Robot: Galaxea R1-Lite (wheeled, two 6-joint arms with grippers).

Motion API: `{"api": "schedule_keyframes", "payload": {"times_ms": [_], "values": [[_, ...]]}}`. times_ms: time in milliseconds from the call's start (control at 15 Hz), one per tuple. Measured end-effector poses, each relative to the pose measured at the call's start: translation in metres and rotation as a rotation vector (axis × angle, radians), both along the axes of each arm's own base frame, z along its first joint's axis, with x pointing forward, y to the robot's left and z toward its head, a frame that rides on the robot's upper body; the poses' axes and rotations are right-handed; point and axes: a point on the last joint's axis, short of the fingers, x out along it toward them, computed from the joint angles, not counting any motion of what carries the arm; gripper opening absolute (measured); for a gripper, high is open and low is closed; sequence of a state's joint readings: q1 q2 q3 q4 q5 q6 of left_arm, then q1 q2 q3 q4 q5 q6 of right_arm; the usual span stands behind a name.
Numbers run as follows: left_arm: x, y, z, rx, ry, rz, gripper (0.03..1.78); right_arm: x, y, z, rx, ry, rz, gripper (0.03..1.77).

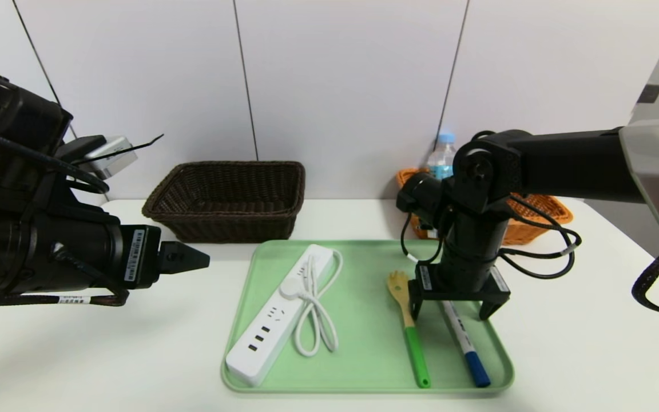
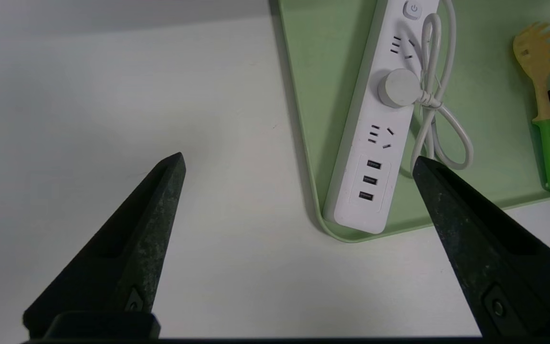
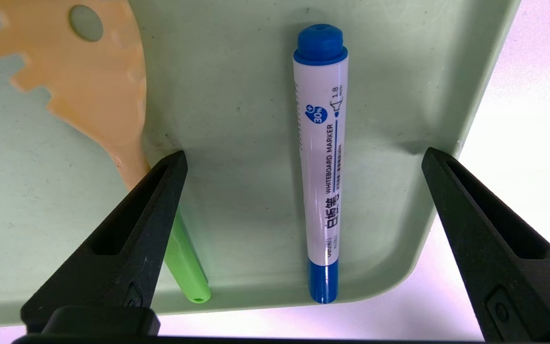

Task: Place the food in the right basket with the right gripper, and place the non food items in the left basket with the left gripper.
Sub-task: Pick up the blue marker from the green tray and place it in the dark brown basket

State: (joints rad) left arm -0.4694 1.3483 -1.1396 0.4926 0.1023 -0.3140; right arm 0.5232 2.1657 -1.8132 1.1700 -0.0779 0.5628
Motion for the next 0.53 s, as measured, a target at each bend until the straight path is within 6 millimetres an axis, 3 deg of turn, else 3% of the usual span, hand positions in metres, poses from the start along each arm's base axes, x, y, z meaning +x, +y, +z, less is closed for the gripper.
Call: {"api": "schedule_keyframes", "payload": {"times_ms": [533], "values": [[-0.0003,0.0001,0.0004,-0.001,-0.001,-0.001,1.69,-0.0004,-0.0004,0.0001,-0.003,0.002,-0.001,1.70]]}}
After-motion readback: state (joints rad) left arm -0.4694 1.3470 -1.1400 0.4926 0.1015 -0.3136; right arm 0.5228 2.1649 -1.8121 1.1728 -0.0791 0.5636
